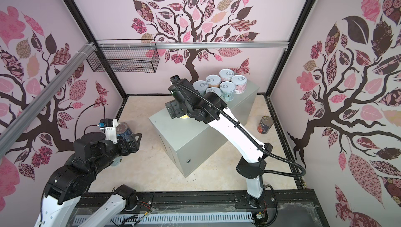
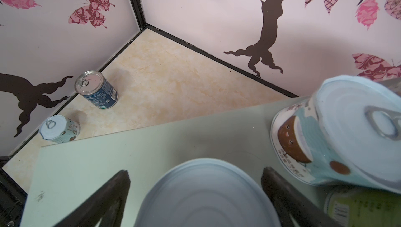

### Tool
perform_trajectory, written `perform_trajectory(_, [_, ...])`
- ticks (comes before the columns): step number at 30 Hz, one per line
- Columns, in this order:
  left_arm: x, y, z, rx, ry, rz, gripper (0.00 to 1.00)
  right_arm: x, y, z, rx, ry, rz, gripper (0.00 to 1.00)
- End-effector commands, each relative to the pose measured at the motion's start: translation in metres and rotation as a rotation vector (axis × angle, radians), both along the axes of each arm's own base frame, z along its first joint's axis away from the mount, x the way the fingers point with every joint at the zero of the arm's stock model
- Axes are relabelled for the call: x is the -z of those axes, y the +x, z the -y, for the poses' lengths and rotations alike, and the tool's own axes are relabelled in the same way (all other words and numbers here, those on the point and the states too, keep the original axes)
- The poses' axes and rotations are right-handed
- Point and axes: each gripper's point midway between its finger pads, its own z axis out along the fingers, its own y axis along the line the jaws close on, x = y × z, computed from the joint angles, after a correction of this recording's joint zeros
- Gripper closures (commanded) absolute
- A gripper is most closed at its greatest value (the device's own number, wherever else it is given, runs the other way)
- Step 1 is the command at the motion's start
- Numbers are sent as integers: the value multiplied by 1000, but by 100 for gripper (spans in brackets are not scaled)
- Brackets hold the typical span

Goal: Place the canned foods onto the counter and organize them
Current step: 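Lower the yellow can onto the box top beside the grouped cans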

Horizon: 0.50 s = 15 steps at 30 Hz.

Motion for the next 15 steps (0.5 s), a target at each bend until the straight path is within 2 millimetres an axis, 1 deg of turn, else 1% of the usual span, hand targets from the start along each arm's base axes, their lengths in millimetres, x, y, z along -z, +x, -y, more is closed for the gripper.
perform_trajectory(1, [-25,-6,18,131,-28,73,2,-32,-7,13,3,55,69,0])
perform_trajectory(4, [-36,-8,32,208,-56,107,2,-52,-12,23,12,107,116,0])
perform_trajectory(6, [-46,-12,36,242,-67,132,2,-63,-16,30,13,149,141,0])
perform_trajectory(10, [-66,-16,39,274,-62,175,2,-87,-28,44,6,249,194,0])
perform_trajectory(12, [-74,-16,38,278,-51,185,2,-96,-34,50,-1,285,207,0])
perform_trajectory(15, [-86,-13,40,283,-44,201,2,-111,-43,64,11,342,228,0])
